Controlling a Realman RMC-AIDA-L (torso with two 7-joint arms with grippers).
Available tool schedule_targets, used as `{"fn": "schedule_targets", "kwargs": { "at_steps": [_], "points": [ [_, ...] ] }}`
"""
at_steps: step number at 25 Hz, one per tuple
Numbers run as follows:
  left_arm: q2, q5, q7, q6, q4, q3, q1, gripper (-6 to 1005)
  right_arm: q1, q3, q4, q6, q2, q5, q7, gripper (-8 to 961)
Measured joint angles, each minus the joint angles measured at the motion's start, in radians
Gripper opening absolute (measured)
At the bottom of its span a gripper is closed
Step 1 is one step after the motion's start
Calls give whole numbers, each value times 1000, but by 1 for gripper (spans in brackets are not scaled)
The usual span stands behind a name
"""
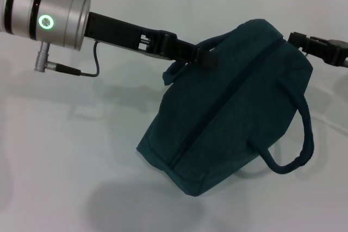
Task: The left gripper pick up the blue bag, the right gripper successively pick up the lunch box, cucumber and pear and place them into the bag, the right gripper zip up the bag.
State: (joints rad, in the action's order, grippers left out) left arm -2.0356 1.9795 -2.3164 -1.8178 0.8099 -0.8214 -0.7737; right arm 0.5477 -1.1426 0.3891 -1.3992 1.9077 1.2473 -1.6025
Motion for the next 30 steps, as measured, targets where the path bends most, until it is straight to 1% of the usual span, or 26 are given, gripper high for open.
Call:
{"fn": "schedule_targets", "kwargs": {
  "at_steps": [5, 9, 12, 15, 17, 19, 21, 22, 25, 26, 28, 30],
  "points": [
    [0, -2, 5, 0, 0, 1, 12, 237, -8, 0, -1, 3, -8, 1, -13, 163],
    [0, -16, 14, -1, 2, 1, 23, 239, -25, 7, -1, 15, -18, -3, -13, 339],
    [6, -51, 64, 0, 9, 8, 37, 241, -45, 59, 3, 16, -22, -2, 15, 459],
    [13, -85, 146, 6, 11, 51, 54, 242, -68, 115, 11, -4, -18, 0, 81, 574],
    [14, -93, 203, 8, 10, 98, 62, 243, -77, 136, 13, -41, -14, -2, 141, 572],
    [11, -94, 282, 9, 7, 146, 69, 244, -81, 146, 14, -90, -11, -2, 209, 570],
    [1, -107, 366, 9, 5, 174, 82, 317, -80, 146, 17, -185, -9, 10, 334, 569],
    [-6, -124, 420, 11, 4, 182, 93, 353, -80, 146, 17, -185, -9, 10, 334, 568],
    [-29, -183, 552, 12, 0, 181, 132, 376, -73, 143, 34, -294, 0, 58, 440, 564],
    [-46, -212, 649, 10, -17, 178, 156, 383, -72, 143, 42, -320, 4, 75, 459, 563],
    [-49, -217, 680, 8, -35, 177, 162, 398, -70, 143, 72, -358, 17, 108, 474, 560],
    [-50, -226, 756, 4, -100, 175, 168, 414, -70, 142, 100, -383, 28, 133, 469, 559]
  ]
}}
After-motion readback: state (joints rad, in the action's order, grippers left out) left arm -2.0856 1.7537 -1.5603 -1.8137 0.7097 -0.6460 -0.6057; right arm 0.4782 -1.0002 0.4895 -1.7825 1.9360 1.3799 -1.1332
